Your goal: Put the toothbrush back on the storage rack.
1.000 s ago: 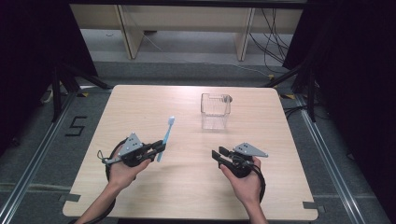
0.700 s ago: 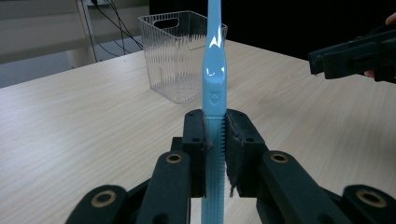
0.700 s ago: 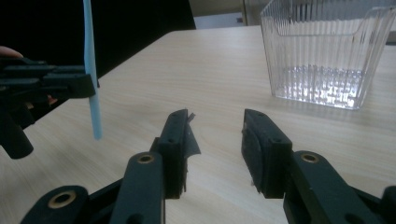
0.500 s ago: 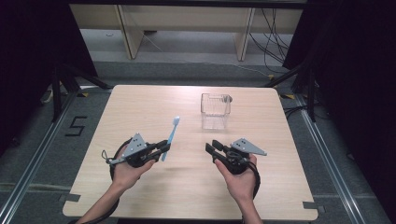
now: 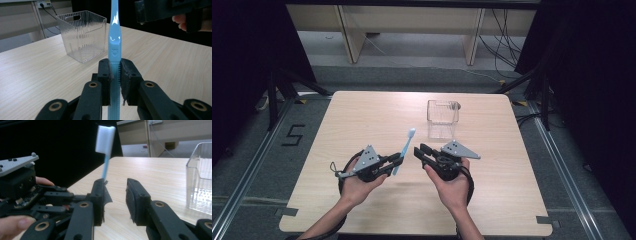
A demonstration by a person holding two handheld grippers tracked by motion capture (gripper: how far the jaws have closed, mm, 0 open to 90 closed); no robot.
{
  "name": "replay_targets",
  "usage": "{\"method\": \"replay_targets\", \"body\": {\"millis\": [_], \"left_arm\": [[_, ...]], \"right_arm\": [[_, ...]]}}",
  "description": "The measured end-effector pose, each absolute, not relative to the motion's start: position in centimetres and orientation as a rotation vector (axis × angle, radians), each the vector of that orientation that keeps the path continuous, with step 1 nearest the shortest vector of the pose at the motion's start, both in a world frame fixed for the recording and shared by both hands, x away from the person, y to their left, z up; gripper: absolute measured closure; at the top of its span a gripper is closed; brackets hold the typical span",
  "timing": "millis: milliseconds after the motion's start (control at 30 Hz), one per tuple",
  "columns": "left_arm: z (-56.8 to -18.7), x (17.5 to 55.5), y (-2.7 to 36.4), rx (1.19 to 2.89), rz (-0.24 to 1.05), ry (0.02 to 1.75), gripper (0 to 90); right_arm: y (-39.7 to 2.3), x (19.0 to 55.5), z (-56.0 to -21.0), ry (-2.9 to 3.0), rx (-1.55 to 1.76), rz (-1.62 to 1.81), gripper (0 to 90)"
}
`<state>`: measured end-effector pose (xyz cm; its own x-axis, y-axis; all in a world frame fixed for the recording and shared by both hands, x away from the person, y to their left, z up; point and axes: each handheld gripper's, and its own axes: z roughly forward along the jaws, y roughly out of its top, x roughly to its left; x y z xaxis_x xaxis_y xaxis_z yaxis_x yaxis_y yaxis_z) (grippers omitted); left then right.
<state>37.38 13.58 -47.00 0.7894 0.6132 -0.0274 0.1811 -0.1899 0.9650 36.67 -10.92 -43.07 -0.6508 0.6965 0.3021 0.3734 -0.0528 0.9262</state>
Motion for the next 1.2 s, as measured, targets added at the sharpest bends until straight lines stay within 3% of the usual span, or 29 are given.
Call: {"method": "replay_targets", "body": {"millis": [633, 967, 1200], "left_arm": [[-46.8, 37.0, 12.5, 1.734, 0.427, 0.631, 78.2], [-46.8, 36.8, 11.9, 1.728, 0.413, 0.642, 78.2], [-46.7, 36.9, 11.8, 1.727, 0.414, 0.638, 75.7]], "right_arm": [[-9.3, 37.2, -43.5, 1.893, 1.230, 1.782, 72.4], [-9.1, 37.3, -43.6, 1.897, 1.214, 1.764, 84.4], [-8.8, 37.1, -43.2, 1.920, 1.185, 1.769, 86.1]]}}
